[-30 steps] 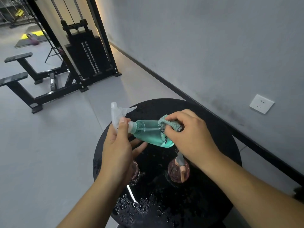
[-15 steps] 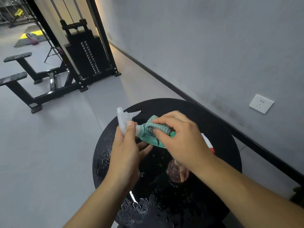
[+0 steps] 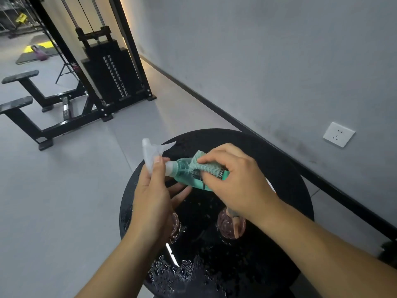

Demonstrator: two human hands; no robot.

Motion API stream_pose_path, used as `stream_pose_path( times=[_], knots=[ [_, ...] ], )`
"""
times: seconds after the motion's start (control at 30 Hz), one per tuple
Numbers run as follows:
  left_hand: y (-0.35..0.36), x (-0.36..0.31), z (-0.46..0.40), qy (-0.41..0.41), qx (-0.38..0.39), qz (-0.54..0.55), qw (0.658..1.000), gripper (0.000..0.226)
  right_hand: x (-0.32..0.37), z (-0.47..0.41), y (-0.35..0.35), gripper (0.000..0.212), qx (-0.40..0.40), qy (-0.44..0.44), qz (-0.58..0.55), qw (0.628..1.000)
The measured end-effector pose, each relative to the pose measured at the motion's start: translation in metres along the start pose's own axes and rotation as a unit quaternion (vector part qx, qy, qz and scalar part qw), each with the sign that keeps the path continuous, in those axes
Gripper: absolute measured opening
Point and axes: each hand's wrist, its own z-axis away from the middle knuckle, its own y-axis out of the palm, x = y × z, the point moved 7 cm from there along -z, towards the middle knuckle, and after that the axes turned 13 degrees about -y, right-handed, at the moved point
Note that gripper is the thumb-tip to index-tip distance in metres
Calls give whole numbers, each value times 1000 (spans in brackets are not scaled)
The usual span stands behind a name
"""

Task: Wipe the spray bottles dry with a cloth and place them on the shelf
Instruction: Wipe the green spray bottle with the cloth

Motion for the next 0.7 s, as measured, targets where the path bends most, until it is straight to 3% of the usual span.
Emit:
stream_pose_path(
  times=[0.17, 0.4, 0.57, 0.7],
  knots=[
    [-8, -11, -1, 6, -19, 14, 1000, 32, -29, 1, -22, 18, -50, 84, 19, 995],
    [-6, -7, 0, 3, -13, 14, 1000, 31, -7, 3, -4, 21, -3, 20, -8, 1000],
    [-8, -11, 0, 4, -11, 28, 1000, 31, -23, 2, -20, 19, -59, 77, 15, 995],
    [-6, -8, -2, 5, -10, 30, 999, 33, -18, 4, -15, 18, -43, 54, -10, 998]
  ],
)
